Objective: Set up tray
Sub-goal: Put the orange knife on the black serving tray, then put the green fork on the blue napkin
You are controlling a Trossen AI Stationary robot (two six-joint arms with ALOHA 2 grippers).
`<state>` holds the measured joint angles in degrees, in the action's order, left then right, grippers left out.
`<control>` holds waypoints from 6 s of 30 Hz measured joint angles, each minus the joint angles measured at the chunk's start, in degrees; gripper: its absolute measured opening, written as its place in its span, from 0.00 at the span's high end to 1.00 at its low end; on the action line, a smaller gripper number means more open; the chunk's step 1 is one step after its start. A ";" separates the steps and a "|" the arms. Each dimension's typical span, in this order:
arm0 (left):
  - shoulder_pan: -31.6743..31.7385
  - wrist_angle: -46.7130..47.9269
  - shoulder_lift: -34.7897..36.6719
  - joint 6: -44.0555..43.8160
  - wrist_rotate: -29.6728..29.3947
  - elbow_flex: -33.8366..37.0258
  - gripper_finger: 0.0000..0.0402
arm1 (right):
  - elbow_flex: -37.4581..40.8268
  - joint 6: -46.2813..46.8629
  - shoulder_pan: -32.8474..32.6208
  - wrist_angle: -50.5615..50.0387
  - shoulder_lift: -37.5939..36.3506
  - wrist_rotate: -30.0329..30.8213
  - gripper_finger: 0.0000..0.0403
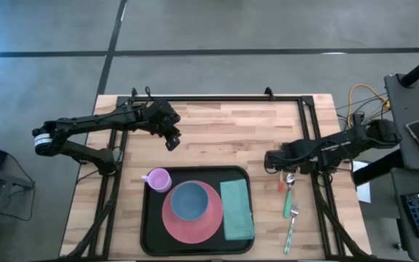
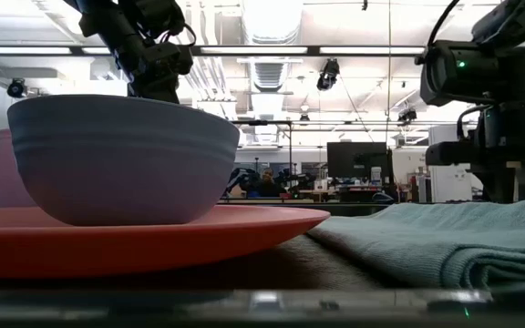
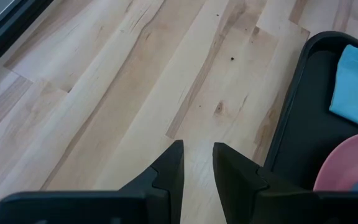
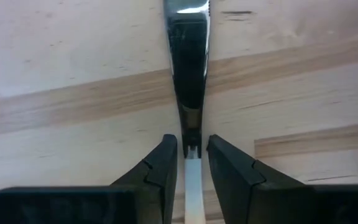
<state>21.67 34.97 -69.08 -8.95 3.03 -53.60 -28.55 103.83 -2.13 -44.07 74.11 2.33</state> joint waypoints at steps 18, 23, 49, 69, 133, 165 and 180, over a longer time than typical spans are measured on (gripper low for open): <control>0.00 -0.47 0.00 0.02 -0.13 0.00 0.83 | 0.20 -2.07 -0.02 -0.61 0.71 1.22 0.93; 0.00 -0.48 0.00 0.04 -0.15 0.00 0.83 | -1.87 -3.34 -0.02 -1.26 1.16 1.93 0.96; 0.00 -0.91 0.00 0.07 -0.20 0.00 0.83 | -7.89 -6.94 0.02 0.04 0.88 2.37 0.97; 0.02 -0.95 0.00 0.07 -0.20 0.00 0.83 | -21.04 -6.15 -5.43 5.30 2.86 -3.97 0.97; -14.25 -3.11 0.27 -5.98 -0.09 -0.50 0.83 | -52.91 25.20 -30.52 -9.60 34.38 4.19 0.57; -14.25 -3.07 0.15 -3.56 0.09 -0.44 0.83 | -38.16 36.88 -46.99 -10.86 34.05 -22.76 0.57; -14.25 -3.01 0.13 -3.63 1.94 -0.53 0.83 | -29.36 34.04 -47.20 -0.65 31.61 -18.66 0.71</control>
<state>7.42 31.97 -68.95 -12.58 4.96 -54.13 -57.91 137.87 -49.33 -44.71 105.71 -16.32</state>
